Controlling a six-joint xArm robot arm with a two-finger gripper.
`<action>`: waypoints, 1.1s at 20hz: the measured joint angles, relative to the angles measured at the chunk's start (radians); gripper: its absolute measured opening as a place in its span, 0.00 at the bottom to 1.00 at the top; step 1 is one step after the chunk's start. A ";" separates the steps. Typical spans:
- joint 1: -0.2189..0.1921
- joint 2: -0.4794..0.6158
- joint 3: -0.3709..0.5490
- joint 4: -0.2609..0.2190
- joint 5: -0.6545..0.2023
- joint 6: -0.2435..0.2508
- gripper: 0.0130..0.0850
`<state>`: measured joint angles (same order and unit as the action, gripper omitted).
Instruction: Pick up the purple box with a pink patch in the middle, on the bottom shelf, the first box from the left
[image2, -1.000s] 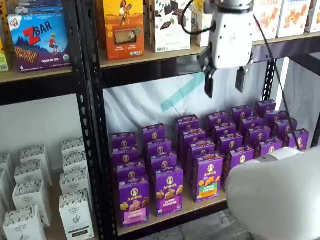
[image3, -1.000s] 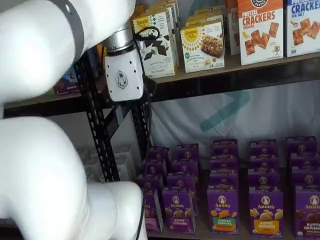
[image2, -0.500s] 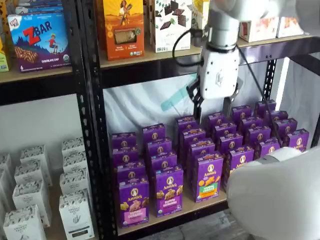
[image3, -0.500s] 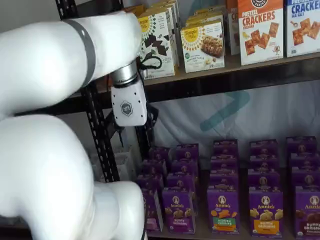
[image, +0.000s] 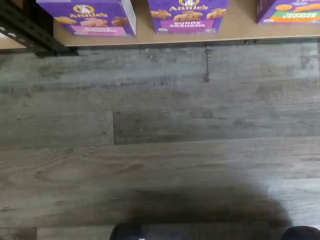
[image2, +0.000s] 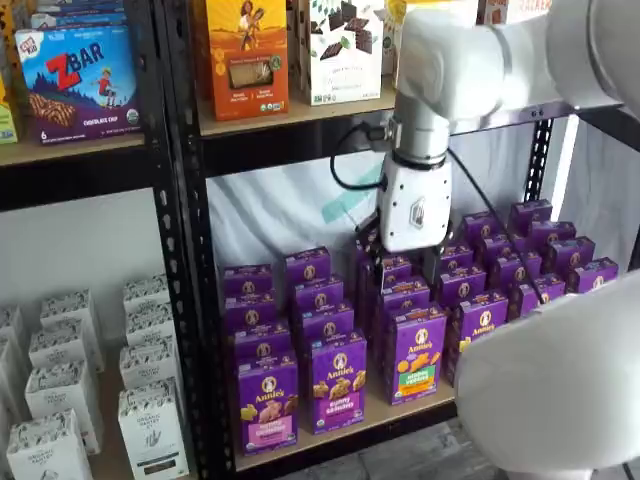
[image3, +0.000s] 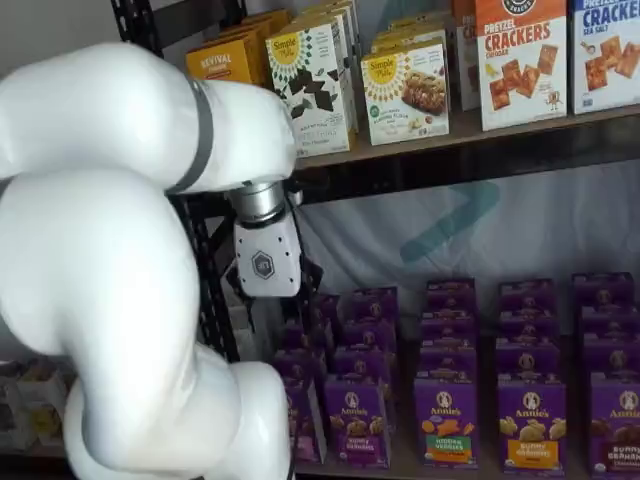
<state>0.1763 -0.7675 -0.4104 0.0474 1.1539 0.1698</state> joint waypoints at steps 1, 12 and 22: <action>0.003 0.022 0.011 0.003 -0.028 0.001 1.00; 0.013 0.221 0.121 0.020 -0.365 -0.015 1.00; 0.036 0.490 0.153 -0.058 -0.650 0.060 1.00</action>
<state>0.2124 -0.2780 -0.2570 -0.0103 0.5034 0.2300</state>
